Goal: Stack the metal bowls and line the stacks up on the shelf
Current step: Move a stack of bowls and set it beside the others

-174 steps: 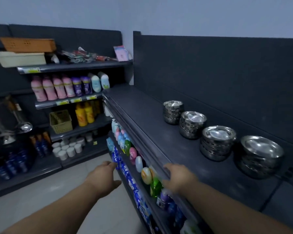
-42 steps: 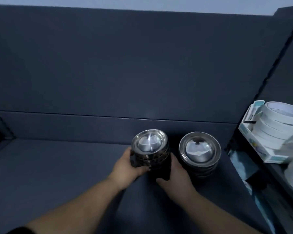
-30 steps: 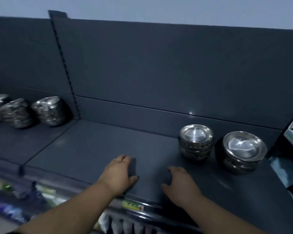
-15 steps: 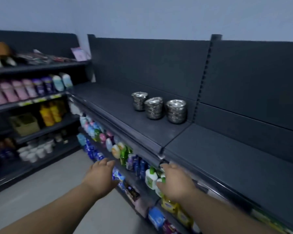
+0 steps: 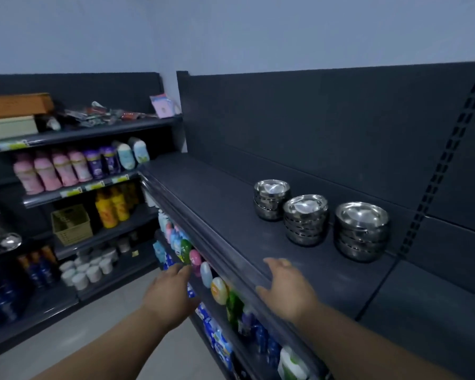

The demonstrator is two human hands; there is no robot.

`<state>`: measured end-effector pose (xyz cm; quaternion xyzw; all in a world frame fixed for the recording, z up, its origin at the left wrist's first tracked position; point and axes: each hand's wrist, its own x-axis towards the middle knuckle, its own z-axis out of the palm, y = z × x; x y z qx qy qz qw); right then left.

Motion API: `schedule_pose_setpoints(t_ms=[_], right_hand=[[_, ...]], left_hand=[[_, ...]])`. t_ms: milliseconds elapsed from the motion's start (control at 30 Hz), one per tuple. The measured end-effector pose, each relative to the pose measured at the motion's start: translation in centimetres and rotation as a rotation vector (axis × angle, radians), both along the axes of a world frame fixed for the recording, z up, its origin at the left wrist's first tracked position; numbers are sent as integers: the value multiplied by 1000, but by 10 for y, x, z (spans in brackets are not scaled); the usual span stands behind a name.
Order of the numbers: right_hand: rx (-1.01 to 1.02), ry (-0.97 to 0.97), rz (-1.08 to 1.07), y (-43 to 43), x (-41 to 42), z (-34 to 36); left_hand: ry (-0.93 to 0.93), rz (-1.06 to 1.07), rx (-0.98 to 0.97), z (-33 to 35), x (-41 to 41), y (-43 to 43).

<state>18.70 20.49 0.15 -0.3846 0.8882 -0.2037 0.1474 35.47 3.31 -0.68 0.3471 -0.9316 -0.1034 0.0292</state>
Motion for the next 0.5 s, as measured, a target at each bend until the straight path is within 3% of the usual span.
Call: schedule_pose_setpoints(t_ms=[333,500], right_hand=[[-53,-89,-55,-97,-97,-26],[-136,-146,-253,-134,-116,-40]], left_hand=[[57,-108,83,-16,-146,-92],[124,-245,200,-28,-213,-139]])
